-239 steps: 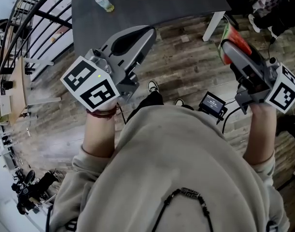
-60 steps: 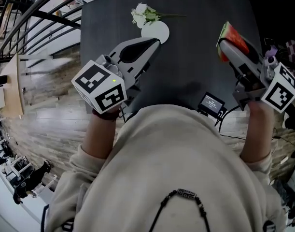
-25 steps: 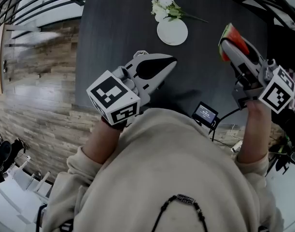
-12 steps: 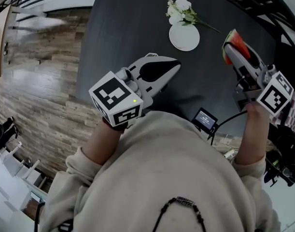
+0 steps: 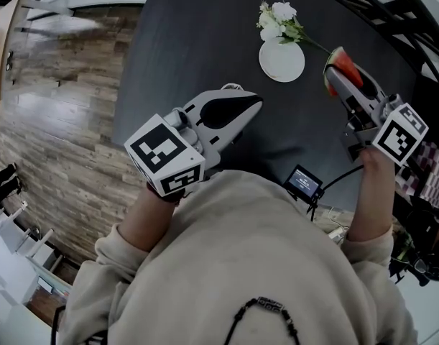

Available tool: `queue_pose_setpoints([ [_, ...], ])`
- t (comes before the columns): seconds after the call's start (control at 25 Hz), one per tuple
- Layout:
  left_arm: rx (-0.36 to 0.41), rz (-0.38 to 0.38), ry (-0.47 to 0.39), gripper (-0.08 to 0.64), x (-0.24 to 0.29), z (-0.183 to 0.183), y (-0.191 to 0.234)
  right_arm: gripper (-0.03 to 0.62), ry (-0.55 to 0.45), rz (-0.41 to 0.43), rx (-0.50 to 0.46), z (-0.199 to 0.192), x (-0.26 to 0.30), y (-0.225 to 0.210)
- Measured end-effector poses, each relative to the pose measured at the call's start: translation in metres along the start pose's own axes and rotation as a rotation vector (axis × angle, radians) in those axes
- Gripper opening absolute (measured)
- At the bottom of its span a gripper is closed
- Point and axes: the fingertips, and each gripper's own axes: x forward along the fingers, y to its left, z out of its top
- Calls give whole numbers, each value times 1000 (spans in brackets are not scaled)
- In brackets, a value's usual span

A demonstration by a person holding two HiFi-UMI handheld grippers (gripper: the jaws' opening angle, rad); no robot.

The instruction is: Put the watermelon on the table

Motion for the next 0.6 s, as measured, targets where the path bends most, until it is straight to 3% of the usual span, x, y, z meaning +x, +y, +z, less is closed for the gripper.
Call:
queue_pose_setpoints([
  [0.6,-21,6,5,5,-10,-8,11,198,110,-38,-13,-37,39,-29],
])
